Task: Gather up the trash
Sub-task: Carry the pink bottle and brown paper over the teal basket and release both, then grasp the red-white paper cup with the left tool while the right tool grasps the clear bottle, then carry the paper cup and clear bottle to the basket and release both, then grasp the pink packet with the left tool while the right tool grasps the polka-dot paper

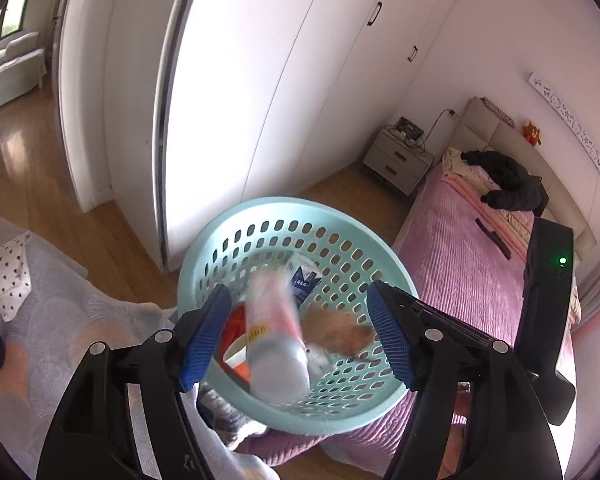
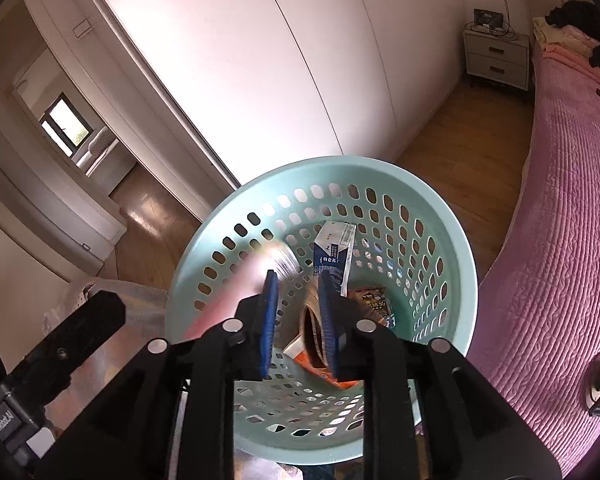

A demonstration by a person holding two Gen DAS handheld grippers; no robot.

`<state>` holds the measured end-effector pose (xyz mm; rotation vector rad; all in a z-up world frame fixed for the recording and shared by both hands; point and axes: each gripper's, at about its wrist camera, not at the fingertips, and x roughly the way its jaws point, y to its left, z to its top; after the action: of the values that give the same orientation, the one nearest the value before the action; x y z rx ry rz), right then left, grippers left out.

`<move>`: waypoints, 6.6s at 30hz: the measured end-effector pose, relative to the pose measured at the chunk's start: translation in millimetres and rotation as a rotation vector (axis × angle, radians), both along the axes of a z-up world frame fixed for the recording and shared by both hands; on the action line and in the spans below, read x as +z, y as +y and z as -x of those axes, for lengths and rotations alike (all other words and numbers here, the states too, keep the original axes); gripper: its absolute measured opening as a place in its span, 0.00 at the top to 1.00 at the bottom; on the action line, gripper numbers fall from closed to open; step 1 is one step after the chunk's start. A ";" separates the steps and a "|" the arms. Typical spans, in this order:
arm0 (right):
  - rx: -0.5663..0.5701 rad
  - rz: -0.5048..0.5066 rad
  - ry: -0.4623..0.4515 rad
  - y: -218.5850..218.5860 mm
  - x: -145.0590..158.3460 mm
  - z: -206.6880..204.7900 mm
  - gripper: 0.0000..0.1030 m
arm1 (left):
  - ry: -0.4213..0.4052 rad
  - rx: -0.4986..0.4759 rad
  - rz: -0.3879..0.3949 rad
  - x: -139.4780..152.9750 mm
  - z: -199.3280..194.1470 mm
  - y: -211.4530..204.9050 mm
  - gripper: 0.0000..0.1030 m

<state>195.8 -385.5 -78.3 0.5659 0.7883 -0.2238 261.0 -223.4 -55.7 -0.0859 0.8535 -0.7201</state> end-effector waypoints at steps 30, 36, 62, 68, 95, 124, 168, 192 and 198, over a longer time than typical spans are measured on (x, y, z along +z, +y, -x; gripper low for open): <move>0.579 0.234 -0.265 231.0 96.0 -20.8 0.44 | -0.251 0.498 -0.057 71.1 85.2 290.4 0.23; 0.705 0.256 -0.219 279.6 76.0 -64.0 0.44 | -0.186 0.575 -0.122 52.6 58.5 349.5 0.20; 0.914 0.316 -0.041 366.0 5.4 -134.0 0.40 | -0.018 0.538 -0.201 -6.6 -3.7 366.2 0.64; 0.921 0.277 -0.010 367.0 0.1 -140.5 0.44 | -0.037 0.535 -0.200 -1.8 4.4 364.0 0.65; 0.566 0.264 -0.297 221.6 102.5 -6.5 0.45 | -0.184 0.228 0.011 83.6 67.7 256.4 0.68; 0.039 0.005 0.024 -6.8 16.1 -17.8 0.44 | 0.024 -0.099 -0.057 -24.1 -4.1 -33.2 0.67; 0.516 0.283 -0.239 230.8 65.0 -70.7 0.38 | -0.064 0.529 0.004 25.5 13.8 313.6 0.24; 0.785 0.249 -0.024 285.2 0.1 -162.9 0.60 | -0.021 0.553 -0.217 -31.8 -5.2 301.7 0.42; 0.792 0.225 -0.040 283.6 6.4 -149.5 0.86 | -0.038 0.543 -0.238 -30.0 -0.9 295.9 0.51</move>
<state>345.3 -102.0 -71.9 0.0191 0.8779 0.4239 261.9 72.5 -85.7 -0.0862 0.8247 -0.1094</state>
